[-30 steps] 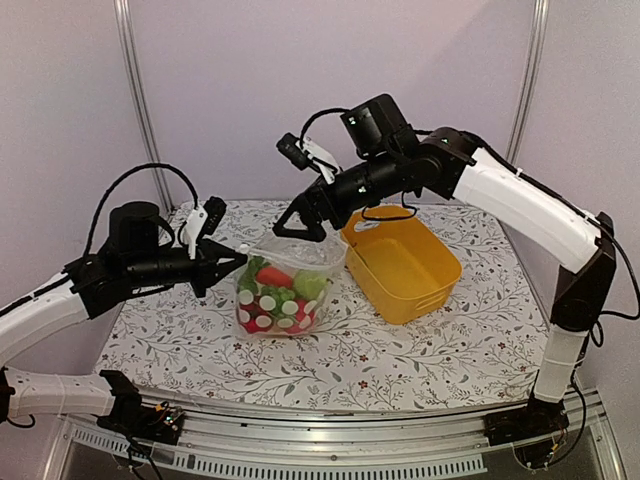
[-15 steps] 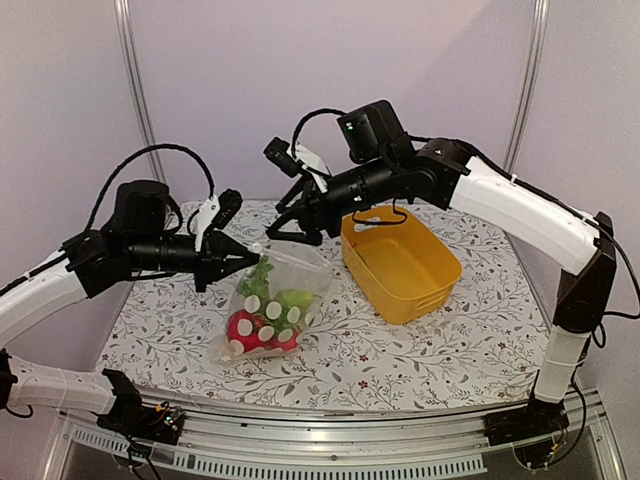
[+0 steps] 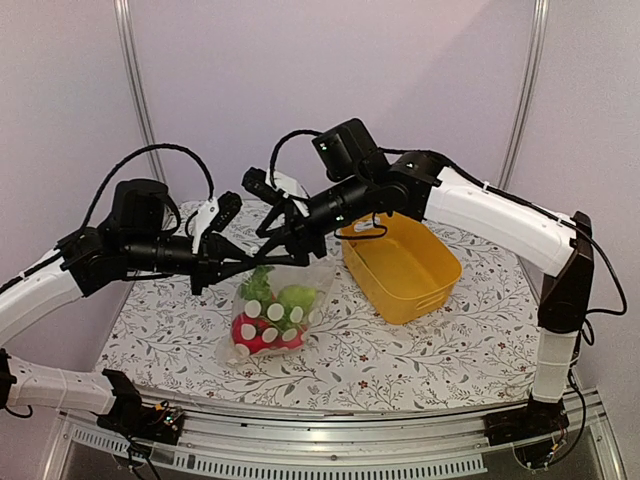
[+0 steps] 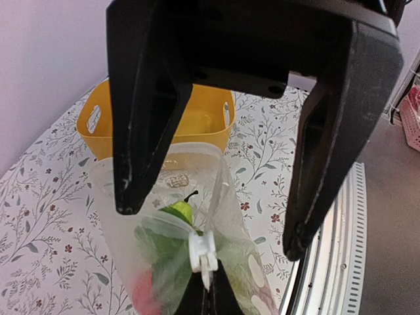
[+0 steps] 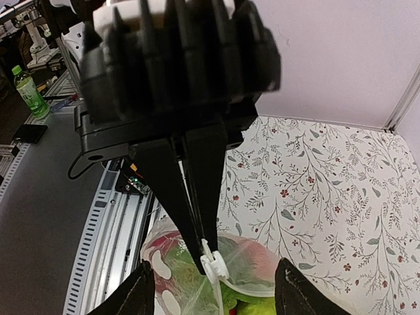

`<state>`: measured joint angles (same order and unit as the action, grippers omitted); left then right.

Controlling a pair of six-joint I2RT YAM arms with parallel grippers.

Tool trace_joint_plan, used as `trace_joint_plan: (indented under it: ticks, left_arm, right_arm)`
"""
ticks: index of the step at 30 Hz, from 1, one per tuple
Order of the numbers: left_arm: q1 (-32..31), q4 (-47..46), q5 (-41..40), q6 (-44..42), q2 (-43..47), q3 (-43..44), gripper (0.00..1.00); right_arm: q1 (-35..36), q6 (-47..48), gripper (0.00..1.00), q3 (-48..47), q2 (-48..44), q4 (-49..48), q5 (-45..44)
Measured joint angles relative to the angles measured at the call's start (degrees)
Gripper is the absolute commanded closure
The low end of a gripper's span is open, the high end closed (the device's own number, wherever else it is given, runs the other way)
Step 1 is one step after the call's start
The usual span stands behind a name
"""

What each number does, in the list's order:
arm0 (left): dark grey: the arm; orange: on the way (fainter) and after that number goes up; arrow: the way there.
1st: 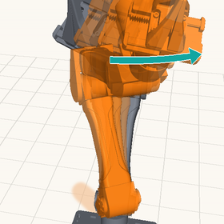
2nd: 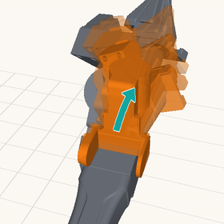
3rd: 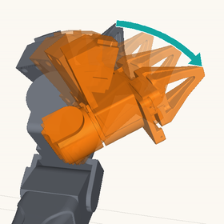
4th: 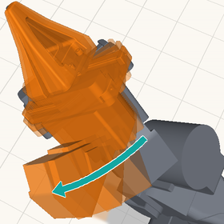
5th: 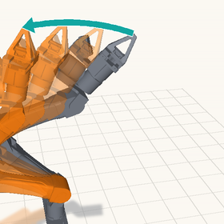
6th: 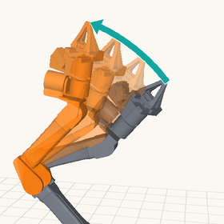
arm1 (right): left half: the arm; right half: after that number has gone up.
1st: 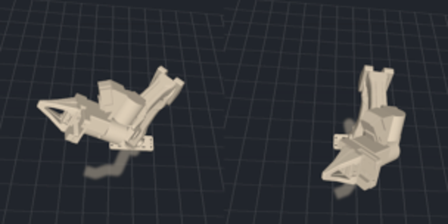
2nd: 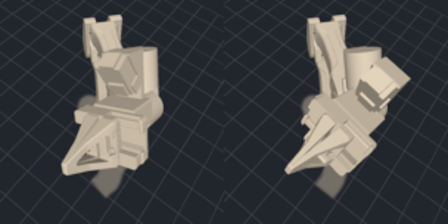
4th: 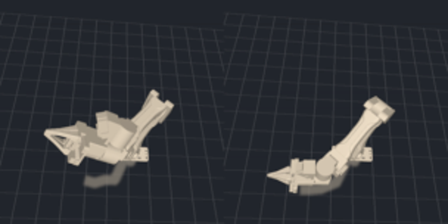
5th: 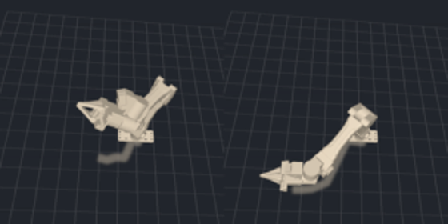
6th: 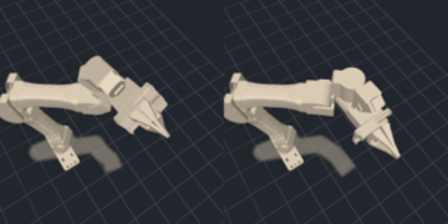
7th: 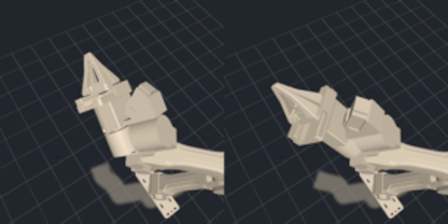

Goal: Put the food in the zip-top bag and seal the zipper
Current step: Adjust the fake vegetable in the zipper food storage bag, then zip the zipper on the zipper food storage bag.

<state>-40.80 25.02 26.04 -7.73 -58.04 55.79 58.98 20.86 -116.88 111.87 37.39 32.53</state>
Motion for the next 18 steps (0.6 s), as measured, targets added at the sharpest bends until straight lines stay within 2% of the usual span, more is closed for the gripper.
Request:
trace_joint_plan:
  ticks: [8,13,16,18]
  left_arm:
    - [-0.1,2.5,-1.0,-1.0,1.0,0.5,1.0]
    - [-0.1,3.7,-1.8,-1.8,1.7,0.5,1.0]
    - [-0.1,4.1,-2.4,-2.1,2.3,0.5,1.0]
    - [-0.2,4.5,-2.6,-2.2,2.5,0.5,1.0]
  right_arm:
    - [0.4,0.0,0.66,-2.4,3.2,-0.2,2.8]
    - [0.7,0.1,0.73,-2.5,3.8,-0.2,3.7]
    - [0.7,0.3,0.86,-2.5,3.8,-0.3,4.1]
    - [0.7,0.1,0.89,-2.5,3.8,-0.3,4.1]
